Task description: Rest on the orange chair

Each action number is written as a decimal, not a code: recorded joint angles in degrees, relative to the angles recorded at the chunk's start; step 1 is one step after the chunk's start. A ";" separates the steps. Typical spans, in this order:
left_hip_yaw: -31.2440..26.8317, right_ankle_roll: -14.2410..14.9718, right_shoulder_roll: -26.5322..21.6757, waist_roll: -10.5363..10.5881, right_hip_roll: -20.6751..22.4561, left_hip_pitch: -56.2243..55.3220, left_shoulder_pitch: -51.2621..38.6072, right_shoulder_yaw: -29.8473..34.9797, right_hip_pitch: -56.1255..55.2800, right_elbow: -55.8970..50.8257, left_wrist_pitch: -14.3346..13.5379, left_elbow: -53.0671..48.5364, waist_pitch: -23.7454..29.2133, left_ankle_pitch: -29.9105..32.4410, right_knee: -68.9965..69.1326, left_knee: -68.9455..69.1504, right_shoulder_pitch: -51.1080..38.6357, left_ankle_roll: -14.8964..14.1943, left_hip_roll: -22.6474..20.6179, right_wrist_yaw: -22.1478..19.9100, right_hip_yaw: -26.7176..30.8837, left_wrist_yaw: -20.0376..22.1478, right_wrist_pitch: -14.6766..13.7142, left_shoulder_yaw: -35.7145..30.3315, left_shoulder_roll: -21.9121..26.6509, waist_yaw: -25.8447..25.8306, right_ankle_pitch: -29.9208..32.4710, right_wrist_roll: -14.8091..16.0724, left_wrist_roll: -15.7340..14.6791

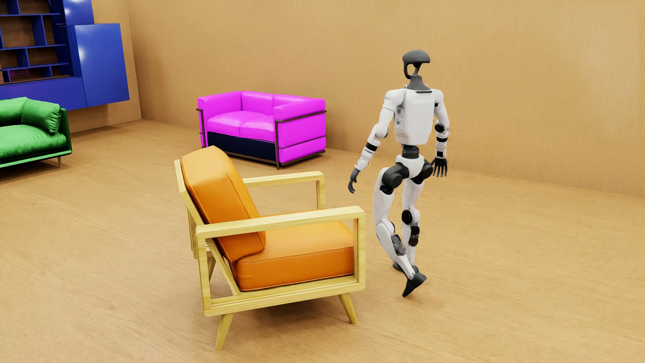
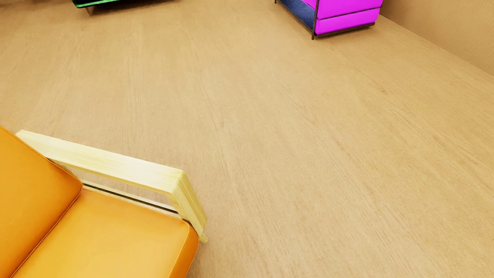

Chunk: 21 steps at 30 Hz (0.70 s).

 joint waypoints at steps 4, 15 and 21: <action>-5.88 0.80 0.13 -1.09 -3.65 -14.78 0.07 1.95 5.35 -1.48 0.70 -0.33 0.70 -4.29 -1.51 4.25 -2.04 6.58 2.15 -2.79 0.45 1.33 -1.07 1.06 -0.27 3.04 -1.35 0.36 1.09; -8.84 10.42 1.84 -2.24 -16.46 -6.74 2.82 5.57 -6.60 -5.35 1.56 -2.42 0.17 -13.02 1.75 -24.58 -4.48 8.87 4.96 -7.10 9.65 7.83 -1.13 4.06 0.89 1.77 10.47 0.32 -2.35; -4.38 6.74 2.20 -2.13 -9.95 -5.19 -0.57 13.09 -12.50 -3.79 -2.31 -1.92 4.92 -11.41 10.91 -30.19 -9.56 12.11 -1.35 -8.53 7.39 14.50 -2.54 4.17 0.75 0.21 -3.67 -0.19 -3.80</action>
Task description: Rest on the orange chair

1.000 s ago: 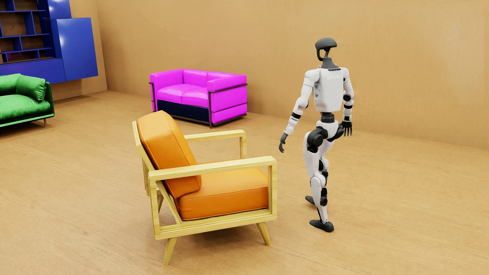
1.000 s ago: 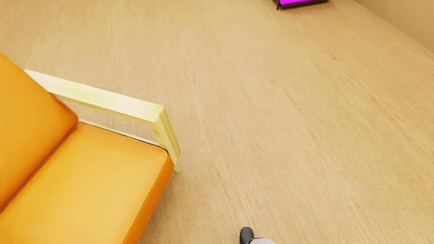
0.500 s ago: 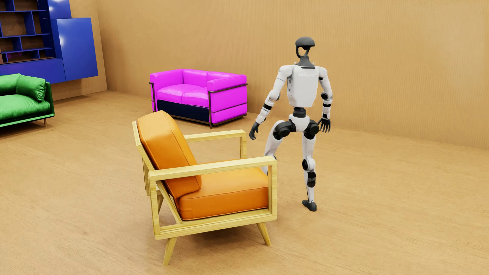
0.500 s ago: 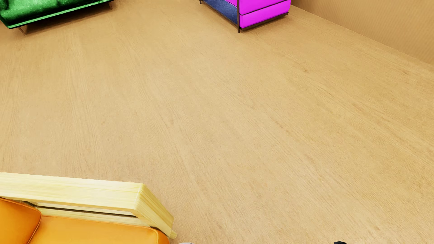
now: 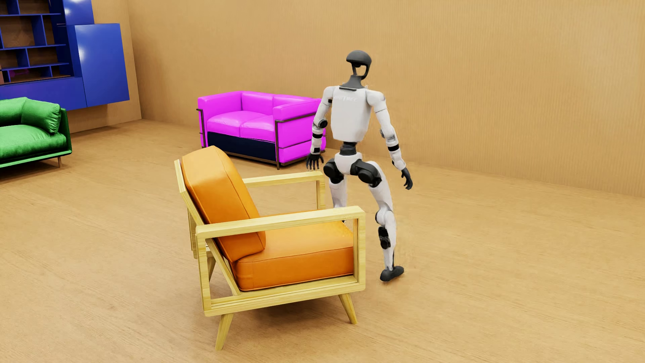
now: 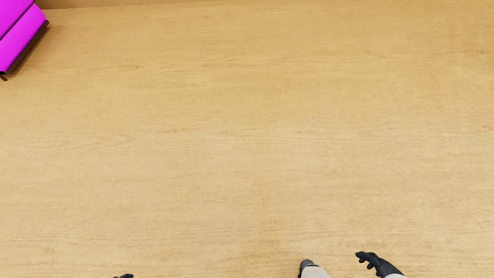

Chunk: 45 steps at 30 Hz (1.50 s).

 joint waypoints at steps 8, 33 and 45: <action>2.42 -5.54 -1.82 -0.27 5.61 -4.40 -3.36 0.20 10.80 0.16 0.58 1.37 0.74 2.82 -0.50 -4.24 -3.81 2.65 -2.31 2.74 -5.70 -4.32 -0.01 -0.12 -2.87 0.93 -5.33 -1.95 2.85; -7.61 -6.37 0.52 -1.63 7.10 -44.52 -23.71 3.06 -28.23 -4.31 3.79 -8.56 13.77 -11.14 41.83 48.59 -24.35 5.58 -0.72 1.91 1.18 -4.79 0.82 -6.17 0.04 0.59 -17.73 -3.24 4.39; -11.75 -5.32 1.15 -2.13 7.80 -63.44 -37.53 6.72 -46.83 -8.22 5.23 -8.37 20.39 -14.43 60.92 68.45 -35.52 5.61 -1.19 1.53 4.04 -4.78 0.86 -12.06 0.57 0.22 -21.21 -3.99 3.82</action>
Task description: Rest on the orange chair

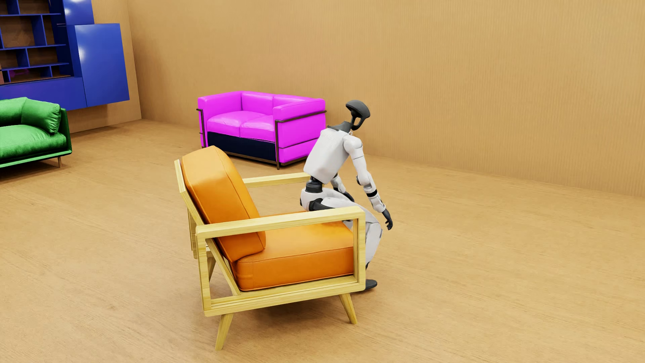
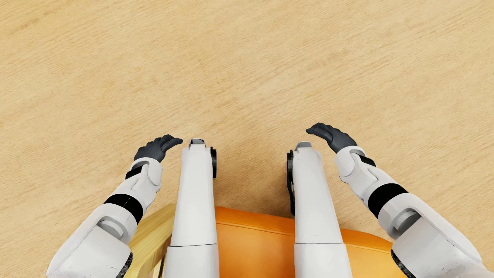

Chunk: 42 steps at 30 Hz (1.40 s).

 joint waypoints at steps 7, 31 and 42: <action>-1.27 1.27 1.05 0.81 0.11 -5.19 -5.14 3.14 -5.40 -0.98 0.08 0.62 3.81 1.66 6.65 6.90 -4.28 0.56 -0.79 -1.54 0.90 1.45 -0.07 -1.70 -1.07 -0.02 1.80 0.17 -1.43; 0.07 -1.58 4.34 0.27 -1.30 1.72 5.75 -1.58 0.51 10.13 1.78 5.85 -1.34 3.85 17.18 15.66 9.38 0.90 -1.64 0.33 1.34 -3.55 3.38 3.39 -4.42 0.48 6.40 6.90 -5.07; 0.12 -2.08 4.34 0.19 -0.82 2.60 6.78 -3.39 1.55 14.74 4.60 12.46 -1.87 4.06 17.46 16.07 11.21 1.34 -1.85 2.99 1.19 -7.29 5.12 3.18 -4.87 0.44 6.73 8.32 -6.01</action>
